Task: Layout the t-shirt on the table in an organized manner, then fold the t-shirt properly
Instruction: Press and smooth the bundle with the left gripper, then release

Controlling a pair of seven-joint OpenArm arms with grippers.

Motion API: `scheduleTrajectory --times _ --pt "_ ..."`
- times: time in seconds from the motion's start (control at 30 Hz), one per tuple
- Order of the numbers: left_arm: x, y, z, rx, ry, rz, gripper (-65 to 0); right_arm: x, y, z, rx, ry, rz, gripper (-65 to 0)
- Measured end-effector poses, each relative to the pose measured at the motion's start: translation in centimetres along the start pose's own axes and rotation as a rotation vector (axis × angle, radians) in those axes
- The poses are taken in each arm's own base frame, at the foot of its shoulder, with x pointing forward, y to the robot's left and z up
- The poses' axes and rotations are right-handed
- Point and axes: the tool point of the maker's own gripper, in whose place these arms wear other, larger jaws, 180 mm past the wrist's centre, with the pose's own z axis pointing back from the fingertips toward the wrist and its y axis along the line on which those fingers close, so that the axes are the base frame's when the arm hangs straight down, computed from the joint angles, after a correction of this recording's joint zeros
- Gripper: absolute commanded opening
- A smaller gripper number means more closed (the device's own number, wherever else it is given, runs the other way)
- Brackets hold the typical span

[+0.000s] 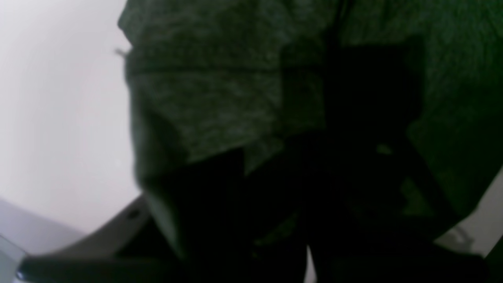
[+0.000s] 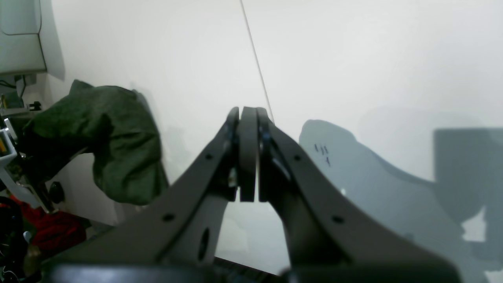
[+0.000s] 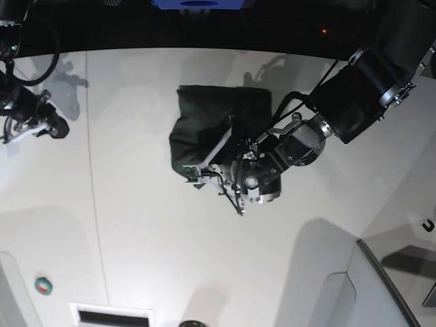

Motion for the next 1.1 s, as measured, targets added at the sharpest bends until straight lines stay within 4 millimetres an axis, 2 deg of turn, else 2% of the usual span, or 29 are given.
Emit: scheduleTrajectory --times 0.27,0.33,0.43,0.6,0.83,0.9,0.97,1.03,1.1 --pt "1.2 0.2 0.0 0.009 -0.01 -0.014 -65.0 0.1 0.1 0.0 0.001 -0.004 0.001 -64.2" --pt "1.3 0.1 0.0 0.008 -0.012 -0.015 -65.0 1.0 0.1 0.1 0.003 -0.027 -0.007 -64.2" --pt "1.3 -0.7 -0.3 -0.002 0.013 -0.072 -65.0 1.6 0.0 0.3 0.002 -0.045 -0.005 -64.2" --pt "1.8 -2.1 -0.8 -0.028 0.021 -0.134 -65.0 1.5 0.1 0.2 0.003 -0.039 -0.006 -64.2" --pt "2.0 -1.1 -0.4 -0.007 0.023 -0.144 -64.8 1.4 0.1 0.2 0.002 -0.039 -0.007 -64.2" --pt "1.9 -1.1 -0.4 -0.008 0.024 -0.144 -63.0 1.4 0.1 0.2 0.002 -0.038 -0.007 -64.2" --pt "1.9 -1.2 -0.4 -0.008 0.024 -0.144 -58.4 1.4 0.1 0.2 0.002 -0.039 -0.007 -64.2" --pt "2.0 -1.1 -0.4 -0.008 0.024 -0.144 -49.7 1.4 0.1 0.2 0.002 -0.038 -0.007 -64.2" --pt "2.0 -1.1 -0.3 -0.006 0.022 -0.147 -37.5 1.4 0.1 0.2 0.002 -0.038 -0.007 -64.2"
